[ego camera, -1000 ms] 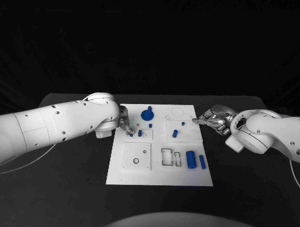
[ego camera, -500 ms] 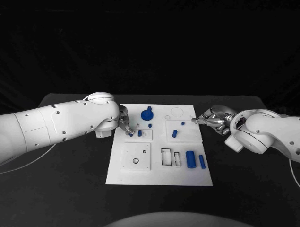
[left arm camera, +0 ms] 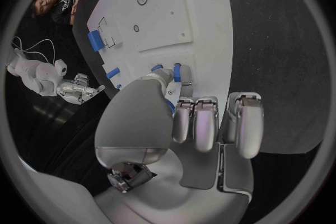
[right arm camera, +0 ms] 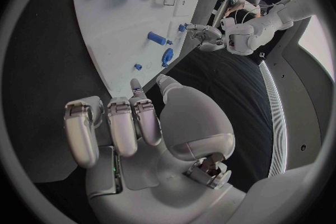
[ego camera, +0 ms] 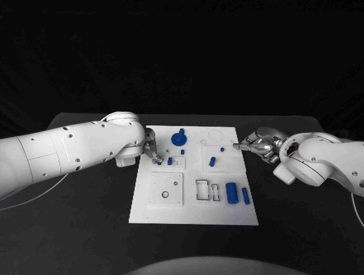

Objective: Assemble the parts on the task board

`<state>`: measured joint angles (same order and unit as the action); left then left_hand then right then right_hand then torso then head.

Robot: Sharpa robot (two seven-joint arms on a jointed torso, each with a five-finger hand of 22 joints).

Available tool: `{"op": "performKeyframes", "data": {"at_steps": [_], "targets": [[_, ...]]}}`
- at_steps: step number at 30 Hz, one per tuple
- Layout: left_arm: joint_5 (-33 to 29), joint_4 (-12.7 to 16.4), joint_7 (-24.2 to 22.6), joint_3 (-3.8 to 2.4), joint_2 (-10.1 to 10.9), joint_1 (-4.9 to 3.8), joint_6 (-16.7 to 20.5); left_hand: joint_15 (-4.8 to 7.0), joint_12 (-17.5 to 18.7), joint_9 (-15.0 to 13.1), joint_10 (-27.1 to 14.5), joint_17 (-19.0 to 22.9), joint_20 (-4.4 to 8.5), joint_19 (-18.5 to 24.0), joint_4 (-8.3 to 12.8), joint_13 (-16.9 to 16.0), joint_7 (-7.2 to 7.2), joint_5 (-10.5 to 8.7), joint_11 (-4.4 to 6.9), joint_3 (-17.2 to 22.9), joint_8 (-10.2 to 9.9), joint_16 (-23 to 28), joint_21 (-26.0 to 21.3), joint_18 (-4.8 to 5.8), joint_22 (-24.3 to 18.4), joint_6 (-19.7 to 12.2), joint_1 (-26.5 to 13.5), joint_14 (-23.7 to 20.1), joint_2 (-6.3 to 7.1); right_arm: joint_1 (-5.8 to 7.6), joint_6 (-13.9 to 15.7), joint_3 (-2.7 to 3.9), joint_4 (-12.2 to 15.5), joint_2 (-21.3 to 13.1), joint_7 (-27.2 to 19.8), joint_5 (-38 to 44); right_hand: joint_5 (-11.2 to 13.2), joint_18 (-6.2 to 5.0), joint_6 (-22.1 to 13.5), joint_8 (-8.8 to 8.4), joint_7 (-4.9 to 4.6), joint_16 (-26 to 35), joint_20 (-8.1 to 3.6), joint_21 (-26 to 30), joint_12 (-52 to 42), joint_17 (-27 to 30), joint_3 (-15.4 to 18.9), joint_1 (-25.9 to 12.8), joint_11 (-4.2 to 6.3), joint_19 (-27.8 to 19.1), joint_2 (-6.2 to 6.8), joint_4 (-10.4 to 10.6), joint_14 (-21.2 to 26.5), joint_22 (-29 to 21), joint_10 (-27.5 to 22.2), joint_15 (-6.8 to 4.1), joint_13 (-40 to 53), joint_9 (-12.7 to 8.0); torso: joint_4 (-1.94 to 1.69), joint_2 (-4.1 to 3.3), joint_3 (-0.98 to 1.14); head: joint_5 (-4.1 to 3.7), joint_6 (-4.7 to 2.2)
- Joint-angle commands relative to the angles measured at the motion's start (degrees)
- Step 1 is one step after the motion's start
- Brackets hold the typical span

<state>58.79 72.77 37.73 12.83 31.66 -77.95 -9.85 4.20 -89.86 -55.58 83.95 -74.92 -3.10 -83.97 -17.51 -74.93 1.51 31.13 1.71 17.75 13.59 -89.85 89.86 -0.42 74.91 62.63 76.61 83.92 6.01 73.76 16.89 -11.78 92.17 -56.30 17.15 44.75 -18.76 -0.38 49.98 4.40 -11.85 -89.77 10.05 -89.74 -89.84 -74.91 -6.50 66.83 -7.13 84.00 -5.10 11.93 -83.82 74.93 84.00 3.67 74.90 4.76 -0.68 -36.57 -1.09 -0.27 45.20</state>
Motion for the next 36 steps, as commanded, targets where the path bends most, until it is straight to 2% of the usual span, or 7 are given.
{"op": "performKeyframes", "data": {"at_steps": [1, 18, 20, 22, 26, 30, 36], "targets": [[-0.03, 0.05, -0.35, 0.03, -0.16, 0.08, -1.23, -0.10, -0.14, -0.06, 6.05, -15.08, -0.55, -6.03, 0.83, -15.07, -0.19, 0.29, 0.20, 1.24, 0.36, -0.15, 0.14, 0.42, 15.09, 0.00, -0.08, 6.08, -0.66, -0.03, -0.70, -0.01, 0.02, 0.09, -0.03, 0.51, -0.34, 0.38, -0.54, 0.16, 0.02, -0.23, 0.20, -0.26, -0.16, -15.09, 0.36, 0.59, -0.56, 6.00, -0.20, 0.00, -6.18, 15.07, 6.00, 0.40, 15.10, 0.09, 0.00, 0.00, 0.01, -0.01, -0.01], [-0.03, -0.07, -0.38, 0.03, -0.40, 0.16, -1.63, -0.09, -0.14, -0.10, 6.05, -15.08, -0.60, -6.03, 0.82, -15.07, -0.13, 0.02, 0.15, 1.27, 0.31, -0.15, 0.14, 0.42, 15.09, -0.20, -0.18, 6.08, -0.65, -0.03, -0.72, -0.01, 0.07, 0.05, -0.02, 0.51, -0.34, 0.38, -0.54, 0.16, 0.02, -0.23, 0.20, -0.26, -0.16, -15.09, 0.36, 0.59, -0.56, 6.00, -0.20, 0.00, -6.18, 15.07, 6.00, 0.40, 15.10, 0.09, 0.02, 0.01, 0.02, -0.05, 0.06], [-0.03, -0.09, -0.23, 0.03, -0.44, 0.17, -1.78, -0.11, -0.14, -0.13, 6.05, -15.08, -0.68, -6.03, 0.77, -15.07, -0.02, -1.41, 0.03, 1.04, 0.25, -0.15, 0.14, 0.42, 15.09, -0.39, -0.88, 6.08, -0.71, -0.03, -0.72, -0.01, 0.08, 0.04, -0.02, 0.51, -0.34, 0.38, -0.54, 0.16, 0.02, -0.23, 0.20, -0.26, -0.16, -15.09, 0.36, 0.59, -0.56, 6.00, -0.20, 0.00, -6.18, 15.07, 6.00, 0.40, 15.10, 0.09, 0.02, 0.00, 0.01, -0.07, 0.02], [-0.03, -0.10, -0.18, 0.03, -0.47, 0.18, -1.81, -0.34, -0.14, -0.08, 6.05, -15.08, -0.60, -6.03, 0.71, -15.07, 0.07, -3.92, -0.07, 0.40, 0.08, -0.15, 0.14, 0.42, 15.09, -0.69, -2.30, 6.08, -0.77, -0.03, -0.74, -0.01, 0.08, 0.02, -0.02, 0.51, -0.35, 0.38, -0.58, 0.21, -0.02, -0.23, 0.22, -0.26, -0.16, -15.09, 0.41, 0.65, -0.60, 6.00, -0.20, -0.01, -6.18, 15.07, 6.00, 0.42, 15.10, 0.13, 0.02, -0.01, -0.01, -0.07, 0.00], [-0.02, -0.12, -0.04, 0.03, -0.52, 0.20, -1.67, -0.59, -0.14, 0.56, 6.05, -15.08, -0.56, -6.03, 0.63, -15.07, 0.35, -5.65, -0.33, -1.49, -0.52, -0.15, 0.14, 0.42, 15.09, -0.96, -6.84, 6.08, -1.16, -0.03, -0.74, -0.01, 0.07, -0.01, -0.01, 0.51, -0.35, 0.38, -0.59, 0.22, -0.03, -0.23, 0.22, -0.26, -0.16, -15.09, 0.42, 0.66, -0.60, 6.00, -0.20, -0.01, -6.18, 15.07, 6.00, 0.43, 15.10, 0.13, 0.02, -0.01, -0.01, -0.09, -0.01], [-0.02, -0.20, -0.02, 0.03, -0.55, 0.21, -1.63, -0.69, -0.14, 1.15, 6.05, -15.08, -0.55, -6.03, 0.68, -15.07, 0.31, -9.55, -0.30, -3.43, -0.85, -0.15, 0.14, 0.42, 15.09, -0.75, -9.84, 6.08, -1.28, -0.03, -0.76, -0.01, 0.04, 0.01, -0.02, 0.51, -0.35, 0.38, -0.59, 0.22, -0.03, -0.23, 0.22, -0.26, -0.16, -15.09, 0.42, 0.66, -0.60, 6.00, -0.20, -0.01, -6.18, 15.07, 6.00, 0.43, 15.10, 0.13, 0.04, 0.00, -0.01, -0.13, -0.03], [-0.02, -0.24, 0.03, 0.03, -0.56, 0.22, -1.84, -0.72, -0.14, 1.68, 6.05, -15.08, -0.57, -6.03, 0.67, -15.07, 0.35, -11.04, -0.32, -5.51, -1.08, -0.15, 0.14, 0.42, 15.09, -0.52, -11.89, 6.08, -1.33, -0.03, -0.81, -0.01, 0.04, 0.00, 0.00, 0.51, -0.35, 0.38, -0.59, 0.22, -0.03, -0.23, 0.22, -0.26, -0.16, -15.09, 0.42, 0.66, -0.60, 6.00, -0.20, -0.01, -6.18, 15.07, 6.00, 0.43, 15.10, 0.13, -0.02, -0.03, 0.01, -0.15, -0.04]]}}
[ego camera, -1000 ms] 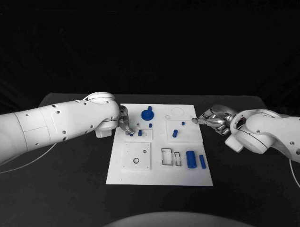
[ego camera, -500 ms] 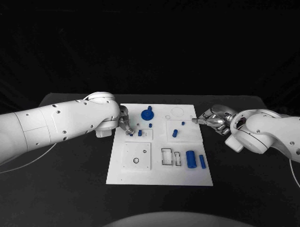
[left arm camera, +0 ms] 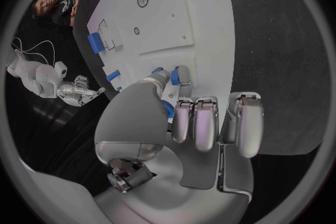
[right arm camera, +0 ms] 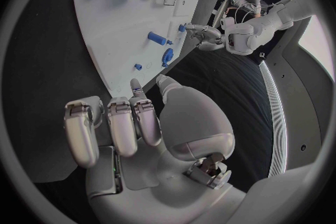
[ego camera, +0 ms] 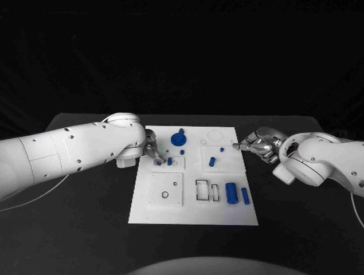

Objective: Assemble the parts on the task board

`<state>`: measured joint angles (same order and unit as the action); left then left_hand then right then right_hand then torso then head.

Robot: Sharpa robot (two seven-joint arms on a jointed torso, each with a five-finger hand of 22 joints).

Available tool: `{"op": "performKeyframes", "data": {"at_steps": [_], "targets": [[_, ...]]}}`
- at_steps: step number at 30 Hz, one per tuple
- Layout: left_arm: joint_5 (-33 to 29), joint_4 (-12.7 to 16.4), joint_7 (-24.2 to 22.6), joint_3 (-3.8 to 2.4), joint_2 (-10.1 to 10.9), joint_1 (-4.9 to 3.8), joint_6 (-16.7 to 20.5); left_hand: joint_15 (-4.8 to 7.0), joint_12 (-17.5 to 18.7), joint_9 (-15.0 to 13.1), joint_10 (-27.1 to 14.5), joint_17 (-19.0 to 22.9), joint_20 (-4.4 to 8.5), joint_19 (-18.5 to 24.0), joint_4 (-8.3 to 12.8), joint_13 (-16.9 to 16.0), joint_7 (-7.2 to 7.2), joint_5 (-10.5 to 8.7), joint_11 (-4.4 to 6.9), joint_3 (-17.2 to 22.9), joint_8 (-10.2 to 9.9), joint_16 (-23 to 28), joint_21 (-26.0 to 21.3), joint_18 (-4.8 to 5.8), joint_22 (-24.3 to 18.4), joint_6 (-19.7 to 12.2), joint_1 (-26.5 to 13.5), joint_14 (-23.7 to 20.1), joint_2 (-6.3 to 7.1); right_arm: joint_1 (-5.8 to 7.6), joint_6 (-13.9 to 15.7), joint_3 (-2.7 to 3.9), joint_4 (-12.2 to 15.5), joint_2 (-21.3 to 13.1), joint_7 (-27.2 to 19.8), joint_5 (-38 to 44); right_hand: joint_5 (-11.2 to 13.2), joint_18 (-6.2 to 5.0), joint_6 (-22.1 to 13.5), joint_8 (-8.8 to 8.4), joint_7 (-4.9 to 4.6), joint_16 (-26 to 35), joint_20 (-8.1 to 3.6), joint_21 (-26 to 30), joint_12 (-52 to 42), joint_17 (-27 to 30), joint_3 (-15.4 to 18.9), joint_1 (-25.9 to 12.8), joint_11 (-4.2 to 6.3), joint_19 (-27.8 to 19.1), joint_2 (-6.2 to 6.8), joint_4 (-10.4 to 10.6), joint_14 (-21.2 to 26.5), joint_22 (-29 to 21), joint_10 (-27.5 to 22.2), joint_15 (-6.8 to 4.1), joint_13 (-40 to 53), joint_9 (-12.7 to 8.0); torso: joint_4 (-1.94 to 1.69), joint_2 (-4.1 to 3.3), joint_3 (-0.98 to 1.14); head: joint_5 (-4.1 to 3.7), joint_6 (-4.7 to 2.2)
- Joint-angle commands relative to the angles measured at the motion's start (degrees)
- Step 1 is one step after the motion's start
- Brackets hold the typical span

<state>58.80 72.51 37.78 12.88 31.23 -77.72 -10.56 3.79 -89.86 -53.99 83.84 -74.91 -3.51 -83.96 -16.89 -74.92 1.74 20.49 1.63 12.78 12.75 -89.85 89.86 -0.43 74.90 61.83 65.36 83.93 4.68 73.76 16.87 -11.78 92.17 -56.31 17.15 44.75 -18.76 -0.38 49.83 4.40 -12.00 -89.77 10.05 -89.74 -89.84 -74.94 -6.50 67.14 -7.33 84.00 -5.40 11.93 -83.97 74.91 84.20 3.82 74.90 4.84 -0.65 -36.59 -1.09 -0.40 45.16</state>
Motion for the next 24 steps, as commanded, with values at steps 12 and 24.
{"op": "performKeyframes", "data": {"at_steps": [12, 24], "targets": [[0.33, 0.19, 0.92, -0.02, 0.08, 0.00, -0.82, -0.35, -0.14, 0.67, 6.16, -15.09, -0.19, -6.04, 0.13, -15.08, 0.11, 0.49, -0.25, -4.14, -0.39, -0.15, 0.14, 0.43, 15.10, 0.60, -2.99, 6.07, -0.17, -0.03, -1.00, -0.01, 0.05, -0.12, 0.15, 0.51, -0.35, 0.38, -0.43, 0.22, 0.13, -0.23, 0.22, -0.26, -0.16, -15.06, 0.42, 0.35, -0.40, 6.00, 0.10, -0.01, -6.03, 15.09, 5.80, 0.28, 15.10, 0.05, -0.02, 0.02, 0.00, -0.08, 0.17], [0.63, 0.49, 0.83, -0.02, 0.59, 0.00, -0.33, -0.32, -0.14, 0.83, 6.16, -15.09, -0.18, -6.04, 0.03, -15.08, 0.12, 0.82, -0.24, -7.89, -0.14, -0.15, 0.14, 0.43, 15.10, 1.16, -6.15, 6.07, -0.02, -0.03, -1.03, -0.01, 0.02, -0.05, 0.19, 0.52, -0.35, 0.38, -0.43, 0.22, 0.13, -0.23, 0.22, -0.26, -0.16, -15.06, 0.42, 0.35, -0.40, 6.00, 0.10, -0.01, -6.03, 15.09, 5.80, 0.28, 15.10, 0.05, -0.06, 0.03, 0.01, -0.29, 0.08]]}}
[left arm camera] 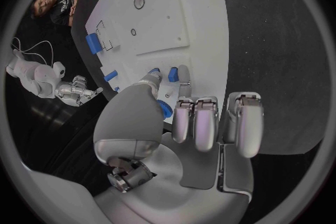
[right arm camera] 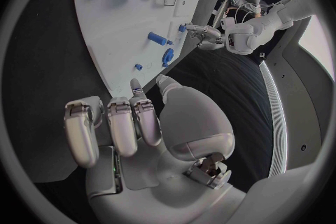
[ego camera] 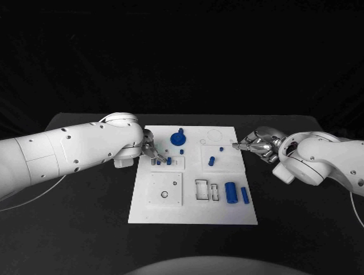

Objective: Assemble the parts on the task board

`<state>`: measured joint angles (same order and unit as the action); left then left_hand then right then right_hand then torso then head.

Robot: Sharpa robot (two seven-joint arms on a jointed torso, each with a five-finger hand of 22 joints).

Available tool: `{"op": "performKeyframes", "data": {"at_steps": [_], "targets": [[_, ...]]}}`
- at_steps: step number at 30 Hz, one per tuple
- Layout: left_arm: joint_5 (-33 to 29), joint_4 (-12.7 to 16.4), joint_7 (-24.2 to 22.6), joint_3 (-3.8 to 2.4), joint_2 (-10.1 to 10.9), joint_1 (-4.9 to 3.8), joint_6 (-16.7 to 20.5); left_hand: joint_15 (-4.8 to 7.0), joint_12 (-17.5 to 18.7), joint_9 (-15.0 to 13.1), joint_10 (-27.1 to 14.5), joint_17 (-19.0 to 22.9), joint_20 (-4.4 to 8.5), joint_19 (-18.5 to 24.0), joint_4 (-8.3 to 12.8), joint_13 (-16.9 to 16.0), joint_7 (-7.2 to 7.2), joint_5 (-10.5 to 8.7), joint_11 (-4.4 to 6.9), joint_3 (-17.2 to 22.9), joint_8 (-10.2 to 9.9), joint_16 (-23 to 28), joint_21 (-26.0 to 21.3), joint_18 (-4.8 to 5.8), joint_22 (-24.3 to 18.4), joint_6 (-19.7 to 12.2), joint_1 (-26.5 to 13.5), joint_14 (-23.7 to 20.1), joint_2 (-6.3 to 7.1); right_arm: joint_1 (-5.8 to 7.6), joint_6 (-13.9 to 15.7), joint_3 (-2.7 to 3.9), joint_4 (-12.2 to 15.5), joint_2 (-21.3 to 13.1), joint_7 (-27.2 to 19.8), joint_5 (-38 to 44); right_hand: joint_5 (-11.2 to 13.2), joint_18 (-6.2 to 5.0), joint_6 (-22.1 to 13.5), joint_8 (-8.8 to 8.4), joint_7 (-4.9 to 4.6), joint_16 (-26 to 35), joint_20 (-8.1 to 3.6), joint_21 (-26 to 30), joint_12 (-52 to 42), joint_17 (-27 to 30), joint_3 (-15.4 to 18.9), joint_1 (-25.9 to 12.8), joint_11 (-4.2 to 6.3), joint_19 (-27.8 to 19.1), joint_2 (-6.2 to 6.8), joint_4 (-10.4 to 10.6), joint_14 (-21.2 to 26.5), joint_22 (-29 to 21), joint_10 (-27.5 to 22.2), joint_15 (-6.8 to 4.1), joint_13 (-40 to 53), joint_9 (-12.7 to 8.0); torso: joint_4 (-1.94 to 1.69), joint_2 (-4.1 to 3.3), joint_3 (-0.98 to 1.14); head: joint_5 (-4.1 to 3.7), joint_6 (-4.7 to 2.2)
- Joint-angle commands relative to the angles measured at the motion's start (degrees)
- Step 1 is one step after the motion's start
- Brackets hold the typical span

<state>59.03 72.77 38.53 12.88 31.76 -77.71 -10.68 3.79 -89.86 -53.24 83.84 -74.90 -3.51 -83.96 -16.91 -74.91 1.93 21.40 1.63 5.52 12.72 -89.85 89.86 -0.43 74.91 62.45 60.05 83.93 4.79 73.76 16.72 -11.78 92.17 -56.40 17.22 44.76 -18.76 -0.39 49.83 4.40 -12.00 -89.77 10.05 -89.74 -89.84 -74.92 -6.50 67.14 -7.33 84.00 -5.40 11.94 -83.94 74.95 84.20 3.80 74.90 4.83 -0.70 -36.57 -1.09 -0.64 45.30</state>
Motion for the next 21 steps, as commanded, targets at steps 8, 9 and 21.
{"op": "performKeyframes", "data": {"at_steps": [8, 9, 21], "targets": [[0.45, 0.57, -1.22, -0.02, 0.53, -0.01, 1.92, -0.33, -0.14, -0.05, 6.16, -15.10, -0.17, -6.04, 0.01, -15.09, 0.01, -6.52, -0.32, -6.85, 0.33, -0.15, 0.14, 0.43, 15.09, 1.00, -7.04, 6.07, -0.73, -0.03, -0.98, -0.01, -0.10, 0.06, 0.16, 0.54, -0.35, 0.39, -0.44, 0.22, 0.13, -0.23, 0.22, -0.26, -0.16, -15.08, 0.42, 0.35, -0.40, 6.00, 0.10, -0.01, -6.06, 15.05, 5.80, 0.30, 15.10, 0.07, -0.04, 0.01, -0.03, -0.07, -0.35], [0.45, 0.59, -1.48, -0.02, 0.56, -0.01, 2.40, -0.35, -0.14, -0.07, 6.16, -15.10, -0.18, -6.04, -0.01, -15.09, 0.05, -7.57, -0.32, -7.37, 0.36, -0.15, 0.14, 0.43, 15.09, 0.98, -7.40, 6.07, -0.85, -0.03, -0.98, -0.01, -0.12, 0.06, 0.16, 0.54, -0.35, 0.39, -0.44, 0.22, 0.13, -0.23, 0.22, -0.26, -0.16, -15.08, 0.42, 0.35, -0.40, 6.00, 0.10, -0.01, -6.06, 15.05, 5.80, 0.30, 15.10, 0.07, -0.01, -0.01, -0.03, -0.07, -0.41], [0.37, 2.41, -6.41, -0.14, 2.63, -0.18, 12.79, -0.35, -0.14, -0.29, 6.16, -15.10, -0.21, -6.04, 0.00, -15.09, -0.04, -10.96, -0.25, -9.32, 0.83, -0.15, 0.14, 0.43, 15.09, 1.46, -8.60, 6.07, -1.37, -0.04, -0.37, -0.01, -0.20, 0.12, -0.25, 0.57, -0.34, 0.39, -0.44, 0.26, 0.10, -0.23, 0.23, -0.26, -0.16, -15.08, 0.44, 0.38, -0.42, 6.00, 0.07, 0.00, -6.06, 15.05, 5.80, 0.32, 15.10, 0.09, -0.04, 0.01, 0.03, -0.11, -0.63]]}}
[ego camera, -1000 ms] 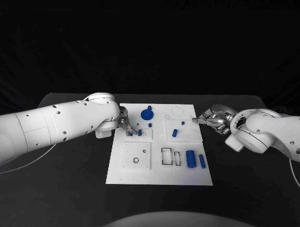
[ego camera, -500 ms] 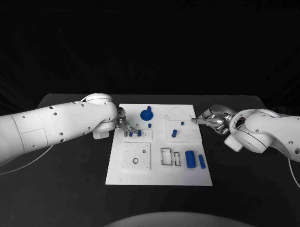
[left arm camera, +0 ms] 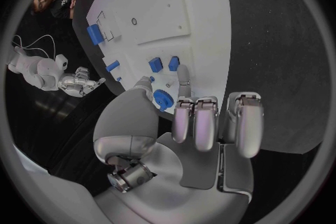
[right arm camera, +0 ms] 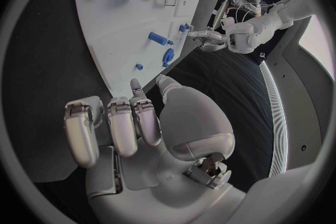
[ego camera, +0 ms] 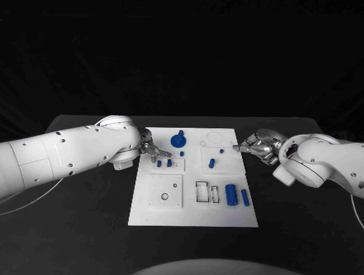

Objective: Assemble the parts on the task board

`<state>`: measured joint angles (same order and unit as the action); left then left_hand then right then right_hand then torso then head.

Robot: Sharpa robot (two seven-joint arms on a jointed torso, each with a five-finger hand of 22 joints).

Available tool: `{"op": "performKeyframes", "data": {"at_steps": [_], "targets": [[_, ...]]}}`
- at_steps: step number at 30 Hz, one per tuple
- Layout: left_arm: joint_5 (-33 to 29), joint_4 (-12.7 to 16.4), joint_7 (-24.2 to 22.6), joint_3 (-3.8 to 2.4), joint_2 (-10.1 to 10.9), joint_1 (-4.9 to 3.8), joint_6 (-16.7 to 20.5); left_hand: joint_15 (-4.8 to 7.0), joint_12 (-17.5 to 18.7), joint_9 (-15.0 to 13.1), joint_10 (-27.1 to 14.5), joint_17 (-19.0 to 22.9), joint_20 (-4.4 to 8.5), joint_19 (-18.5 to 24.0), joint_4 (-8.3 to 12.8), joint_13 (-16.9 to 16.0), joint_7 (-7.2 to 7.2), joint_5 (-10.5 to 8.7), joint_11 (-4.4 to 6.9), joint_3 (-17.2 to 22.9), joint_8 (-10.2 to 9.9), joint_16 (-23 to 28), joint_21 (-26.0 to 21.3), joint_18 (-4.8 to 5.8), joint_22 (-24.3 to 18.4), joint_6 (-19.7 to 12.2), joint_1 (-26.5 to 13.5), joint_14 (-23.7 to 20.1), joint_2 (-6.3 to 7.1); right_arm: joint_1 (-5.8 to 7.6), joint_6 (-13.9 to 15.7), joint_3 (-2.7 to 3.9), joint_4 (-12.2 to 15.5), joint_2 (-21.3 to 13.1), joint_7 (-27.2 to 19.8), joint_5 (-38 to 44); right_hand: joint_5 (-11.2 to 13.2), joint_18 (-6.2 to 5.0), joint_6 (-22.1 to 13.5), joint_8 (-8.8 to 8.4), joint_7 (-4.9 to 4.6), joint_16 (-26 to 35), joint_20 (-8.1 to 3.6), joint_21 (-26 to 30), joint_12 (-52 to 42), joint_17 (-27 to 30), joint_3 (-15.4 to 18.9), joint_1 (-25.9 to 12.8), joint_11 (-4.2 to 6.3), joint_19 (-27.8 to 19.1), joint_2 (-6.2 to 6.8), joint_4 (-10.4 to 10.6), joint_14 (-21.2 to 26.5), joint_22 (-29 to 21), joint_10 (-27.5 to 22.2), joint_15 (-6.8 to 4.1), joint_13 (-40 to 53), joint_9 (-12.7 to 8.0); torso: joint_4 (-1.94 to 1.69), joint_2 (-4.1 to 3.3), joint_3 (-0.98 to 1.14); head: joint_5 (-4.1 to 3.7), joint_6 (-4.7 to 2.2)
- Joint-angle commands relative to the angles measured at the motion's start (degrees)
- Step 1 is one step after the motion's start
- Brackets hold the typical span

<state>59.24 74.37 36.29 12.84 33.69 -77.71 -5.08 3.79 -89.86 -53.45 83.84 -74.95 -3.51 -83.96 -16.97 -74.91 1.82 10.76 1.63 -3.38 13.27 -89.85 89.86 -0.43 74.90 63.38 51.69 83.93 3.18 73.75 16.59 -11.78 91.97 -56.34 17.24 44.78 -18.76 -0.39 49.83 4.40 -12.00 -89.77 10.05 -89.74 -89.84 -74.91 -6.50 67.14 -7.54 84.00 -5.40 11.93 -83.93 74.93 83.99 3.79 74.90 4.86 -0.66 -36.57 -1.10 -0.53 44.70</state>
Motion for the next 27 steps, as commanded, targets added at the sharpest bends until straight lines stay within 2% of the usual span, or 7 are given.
{"op": "performKeyframes", "data": {"at_steps": [1, 8, 15, 18, 21, 25, 27], "targets": [[0.07, 1.17, -5.08, -0.14, 1.14, -0.35, 8.77, -0.32, -0.14, -0.11, 6.16, -15.05, -0.20, -6.04, 0.04, -15.09, 0.02, -0.33, -0.21, -0.56, 0.36, -0.15, 0.14, 0.43, 15.10, 0.67, -0.26, 6.07, 0.40, -0.02, -0.06, -0.01, 0.01, 0.07, -0.42, 0.55, -0.34, 0.39, -0.44, 0.26, 0.10, -0.23, 0.23, -0.26, -0.16, -15.09, 0.44, 0.38, -0.21, 6.00, 0.07, 0.00, -6.07, 15.07, 6.01, 0.32, 15.10, 0.06, -0.08, 0.02, 0.04, -0.25, -0.04], [-2.71, 3.87, -13.04, -0.30, 4.26, -1.74, 22.10, -0.11, -0.14, -0.13, 6.16, -15.05, -0.06, -6.04, 0.06, -15.09, -0.23, -0.09, 0.05, -0.81, 0.53, -0.15, 0.14, 0.43, 15.10, 1.16, 1.07, 6.07, 1.32, -0.02, 1.31, -0.01, 0.18, -0.02, -1.44, 0.55, -0.62, 0.39, -0.33, 0.37, 0.09, -0.23, 0.24, -0.26, -0.16, -15.09, 0.37, 0.54, -0.22, 6.00, 0.00, -0.08, -6.07, 15.07, 6.01, 0.34, 15.10, 0.11, -0.03, -0.06, 0.03, -0.28, -0.13], [-13.02, 5.18, -30.25, -0.23, 5.77, -2.05, 37.05, -0.30, 1.05, 2.11, 5.25, -15.05, -0.06, -6.04, 0.20, -13.56, -0.01, 2.60, -0.20, 0.02, -1.57, -0.15, 0.14, 0.43, 15.10, -0.58, 11.56, 6.07, -0.05, -0.02, 2.48, -0.01, 0.39, -0.24, -2.38, 0.55, -1.73, 0.39, -0.21, 0.56, 0.09, -0.23, 0.26, -0.26, -0.16, -15.09, 0.29, 0.80, -0.23, 6.00, -0.04, -0.24, -6.07, 15.07, 6.01, 0.36, 15.10, 0.21, 0.07, -0.12, -0.01, -0.26, -0.17], [-16.78, 5.61, -36.97, -0.21, 5.96, -1.80, 40.46, -0.44, 15.53, 3.97, -4.65, -15.05, -0.19, -6.04, 0.27, 2.39, 0.38, 4.51, -0.49, -0.25, -2.87, -0.15, 0.14, 0.43, 15.10, -1.26, 15.09, 6.07, -0.56, -0.02, 2.81, -0.01, 0.46, -0.28, -2.77, 0.48, -1.86, 0.39, -0.20, 0.57, 0.09, -0.23, 0.27, -0.26, -0.16, -15.09, 0.28, 0.82, -0.23, 6.00, -0.04, -0.25, -6.07, 15.07, 6.01, 0.36, 15.10, 0.22, 0.08, -0.09, -0.07, -0.24, 0.05], [-19.49, 5.71, -42.43, -0.20, 5.96, -1.31, 41.57, -1.07, 42.89, 7.26, -18.12, -15.05, -0.56, -6.04, 0.29, 27.57, 1.20, 6.88, -1.20, -0.68, -5.10, -0.15, 0.14, 0.43, 15.10, -2.14, 18.73, 6.07, -0.72, -0.02, 3.15, -0.01, 0.54, -0.31, -3.19, 0.36, -1.89, 0.39, -0.20, 0.58, 0.09, -0.23, 0.27, -0.26, -0.16, -15.09, 0.28, 0.83, -0.23, 6.00, -0.04, -0.25, -6.07, 15.07, 6.01, 0.36, 15.10, 0.22, 0.02, -0.04, -0.02, -0.23, -0.02], [-20.94, 5.19, -46.55, -0.16, 5.56, -0.53, 40.53, -3.14, 60.79, 13.76, -22.44, -15.05, -1.84, -6.04, -0.07, 41.38, 3.79, 8.53, -3.22, -0.89, -9.24, -0.15, 0.14, 0.43, 15.10, -4.04, 23.09, 6.07, 0.25, -0.02, 3.88, -0.01, 0.67, -0.40, -4.00, 0.19, -2.24, 0.39, -0.17, 0.63, 0.10, -0.23, 0.27, -0.26, -0.16, -15.09, 0.27, 0.86, -0.23, 6.00, -0.05, -0.27, -6.07, 15.07, 6.01, 0.36, 15.10, 0.25, -0.02, -0.04, 0.01, -0.22, -0.20], [-20.75, 4.86, -47.33, -0.14, 5.33, -0.28, 39.60, -3.82, 65.32, 16.11, -24.15, -15.05, -2.35, -6.04, 0.05, 45.01, 4.43, 8.65, -4.56, -0.80, -9.69, -0.15, 0.14, 0.43, 15.10, -5.31, 24.72, 6.07, 0.46, -0.02, 4.16, -0.01, 0.69, -0.42, -4.26, 0.13, -2.24, 0.39, -0.17, 0.63, 0.10, -0.23, 0.27, -0.26, -0.16, -15.09, 0.27, 0.86, -0.23, 6.00, -0.05, -0.27, -6.07, 15.07, 6.01, 0.36, 15.10, 0.25, -0.02, -0.04, 0.01, -0.22, -0.20]]}}
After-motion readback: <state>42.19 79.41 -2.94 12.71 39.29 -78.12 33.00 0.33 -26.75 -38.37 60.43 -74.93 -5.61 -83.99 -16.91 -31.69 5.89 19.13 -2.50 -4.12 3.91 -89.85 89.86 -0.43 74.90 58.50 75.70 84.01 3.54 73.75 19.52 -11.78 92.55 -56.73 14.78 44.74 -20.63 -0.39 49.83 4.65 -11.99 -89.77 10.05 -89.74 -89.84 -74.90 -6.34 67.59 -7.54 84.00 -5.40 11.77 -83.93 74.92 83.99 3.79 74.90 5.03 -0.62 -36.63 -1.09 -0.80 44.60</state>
